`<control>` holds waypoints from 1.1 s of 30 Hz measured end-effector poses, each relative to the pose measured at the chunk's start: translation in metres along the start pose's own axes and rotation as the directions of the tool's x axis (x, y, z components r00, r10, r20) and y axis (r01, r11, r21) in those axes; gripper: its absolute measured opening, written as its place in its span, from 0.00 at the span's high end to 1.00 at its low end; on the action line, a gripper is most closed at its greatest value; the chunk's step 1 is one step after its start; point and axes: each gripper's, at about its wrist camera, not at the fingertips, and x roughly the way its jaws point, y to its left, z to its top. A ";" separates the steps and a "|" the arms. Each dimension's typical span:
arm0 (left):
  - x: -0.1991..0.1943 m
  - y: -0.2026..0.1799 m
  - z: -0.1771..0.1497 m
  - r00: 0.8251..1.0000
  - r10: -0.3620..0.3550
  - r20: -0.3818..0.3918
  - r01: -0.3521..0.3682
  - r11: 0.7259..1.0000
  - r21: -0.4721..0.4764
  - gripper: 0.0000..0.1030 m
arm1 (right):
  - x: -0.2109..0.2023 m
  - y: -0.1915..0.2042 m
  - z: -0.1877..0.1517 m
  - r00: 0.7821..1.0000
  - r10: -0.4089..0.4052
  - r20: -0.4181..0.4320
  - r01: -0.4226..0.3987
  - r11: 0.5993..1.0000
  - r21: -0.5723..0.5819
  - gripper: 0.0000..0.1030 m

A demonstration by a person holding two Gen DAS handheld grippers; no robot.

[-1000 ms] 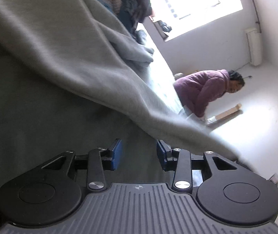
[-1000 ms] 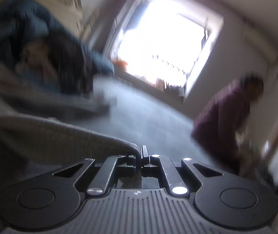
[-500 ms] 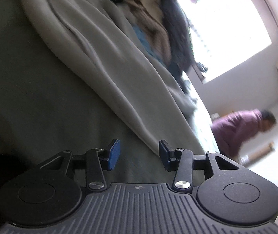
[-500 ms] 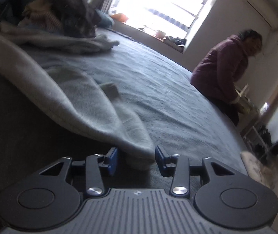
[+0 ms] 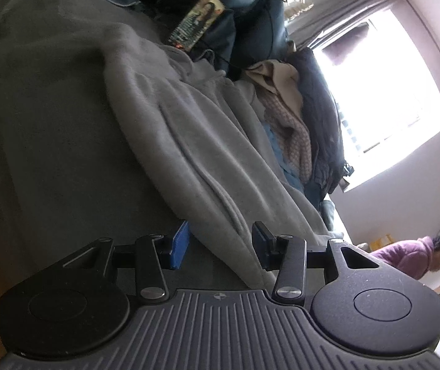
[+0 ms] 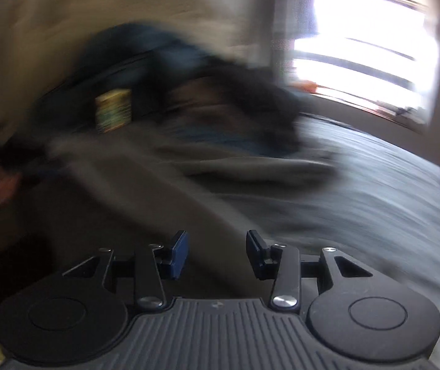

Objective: Fold clothes

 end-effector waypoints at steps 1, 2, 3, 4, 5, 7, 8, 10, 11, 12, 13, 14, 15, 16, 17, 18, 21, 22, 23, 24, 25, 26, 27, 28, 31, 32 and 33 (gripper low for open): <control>-0.002 0.003 0.001 1.000 -0.001 0.004 0.001 1.000 -0.008 0.57 | 0.024 0.028 0.005 0.999 0.054 -0.001 -0.054 0.995 -0.086 0.59; -0.003 0.005 0.002 1.000 0.002 0.010 -0.002 1.000 -0.016 0.56 | 0.044 0.056 0.010 0.996 0.093 0.002 -0.092 0.980 -0.179 0.59; -0.005 0.009 0.003 1.000 0.008 0.018 -0.007 1.000 -0.026 0.55 | 0.064 0.083 0.013 0.992 0.124 0.008 -0.117 0.954 -0.275 0.59; -0.007 0.012 0.004 1.000 0.015 0.027 -0.014 0.999 -0.037 0.54 | 0.080 0.107 0.016 0.990 0.141 0.022 -0.124 0.923 -0.363 0.59; -0.007 0.014 0.006 0.999 0.024 0.037 -0.022 0.999 -0.046 0.52 | 0.096 0.127 0.018 0.988 0.151 0.040 -0.118 0.891 -0.439 0.59; -0.004 0.017 0.010 0.998 0.034 0.053 -0.032 0.998 -0.049 0.51 | 0.125 0.158 0.020 0.988 0.138 0.076 -0.072 0.826 -0.559 0.59; -0.001 0.017 0.012 0.997 0.040 0.060 -0.037 0.998 -0.049 0.51 | 0.139 0.171 0.021 0.988 0.119 0.094 -0.037 0.790 -0.612 0.60; 0.007 0.017 0.015 0.997 0.039 0.061 -0.036 0.998 -0.051 0.51 | 0.164 0.192 0.019 0.991 0.056 0.120 0.044 0.715 -0.698 0.63; 0.011 0.017 0.016 0.998 0.033 0.060 -0.029 0.998 -0.053 0.51 | 0.174 0.198 0.017 0.993 0.034 0.117 0.062 0.689 -0.722 0.63; 0.013 0.016 0.018 0.998 0.021 0.062 -0.018 0.999 -0.051 0.52 | 0.185 0.200 0.016 0.994 0.016 0.104 0.066 0.672 -0.737 0.64; 0.015 0.013 0.019 0.998 0.007 0.065 -0.004 0.999 -0.048 0.52 | 0.193 0.200 0.016 0.996 0.004 0.090 0.064 0.665 -0.744 0.76; 0.017 0.011 0.021 0.998 -0.006 0.069 0.009 0.999 -0.045 0.52 | 0.197 0.194 0.020 0.997 0.003 0.075 0.053 0.680 -0.732 0.83; 0.017 0.009 0.024 0.997 -0.026 0.072 0.029 0.999 -0.042 0.52 | 0.201 0.189 0.024 0.998 0.003 0.061 0.042 0.693 -0.719 0.90; 0.016 0.007 0.027 0.996 -0.047 0.076 0.050 0.998 -0.039 0.52 | 0.204 0.181 0.030 0.999 0.019 0.038 0.012 0.730 -0.683 0.90; 0.015 0.005 0.030 0.995 -0.068 0.080 0.071 0.997 -0.036 0.52 | 0.202 0.168 0.042 0.998 0.068 0.004 -0.053 0.803 -0.593 0.91; 0.016 0.003 0.034 0.993 -0.087 0.080 0.089 0.996 -0.029 0.52 | 0.200 0.154 0.054 0.992 0.121 -0.025 -0.117 0.862 -0.493 0.91; 0.022 0.000 0.046 0.990 -0.125 0.069 0.125 0.992 -0.007 0.51 | 0.200 0.089 0.088 0.947 0.311 -0.078 -0.316 0.947 -0.061 0.92; 0.026 0.000 0.049 0.990 -0.124 0.065 0.125 0.992 -0.001 0.51 | 0.204 0.067 0.094 0.930 0.358 -0.081 -0.354 0.933 0.064 0.92; 0.030 -0.001 0.050 0.991 -0.120 0.063 0.120 0.993 0.006 0.51 | 0.209 0.049 0.096 0.919 0.385 -0.082 -0.370 0.916 0.157 0.92; 0.034 -0.002 0.052 0.991 -0.115 0.063 0.114 0.993 0.019 0.51 | 0.215 0.034 0.097 0.913 0.399 -0.083 -0.373 0.901 0.222 0.91; 0.038 -0.003 0.052 0.992 -0.107 0.066 0.105 0.994 0.028 0.51 | 0.219 0.024 0.095 0.912 0.401 -0.087 -0.368 0.894 0.257 0.89; 0.042 -0.004 0.053 0.993 -0.099 0.067 0.097 0.995 0.033 0.52 | 0.222 0.017 0.093 0.913 0.398 -0.087 -0.360 0.889 0.284 0.83; 0.045 -0.005 0.054 0.993 -0.096 0.068 0.094 0.995 0.035 0.52 | 0.221 0.012 0.089 0.919 0.385 -0.082 -0.346 0.890 0.297 0.78; 0.048 -0.006 0.056 0.993 -0.094 0.069 0.092 0.995 0.037 0.52 | 0.221 0.010 0.086 0.925 0.373 -0.074 -0.335 0.891 0.306 0.76; 0.053 -0.009 0.058 0.994 -0.087 0.068 0.084 0.995 0.047 0.52 | 0.206 0.011 0.084 0.945 0.327 -0.015 -0.312 0.913 0.262 0.64; 0.055 -0.009 0.059 0.994 -0.085 0.067 0.081 0.995 0.051 0.52 | 0.197 0.015 0.082 0.952 0.305 0.007 -0.299 0.928 0.221 0.62; 0.056 -0.010 0.060 0.994 -0.082 0.066 0.079 0.995 0.054 0.52 | 0.190 0.020 0.081 0.957 0.288 0.027 -0.288 0.943 0.165 0.60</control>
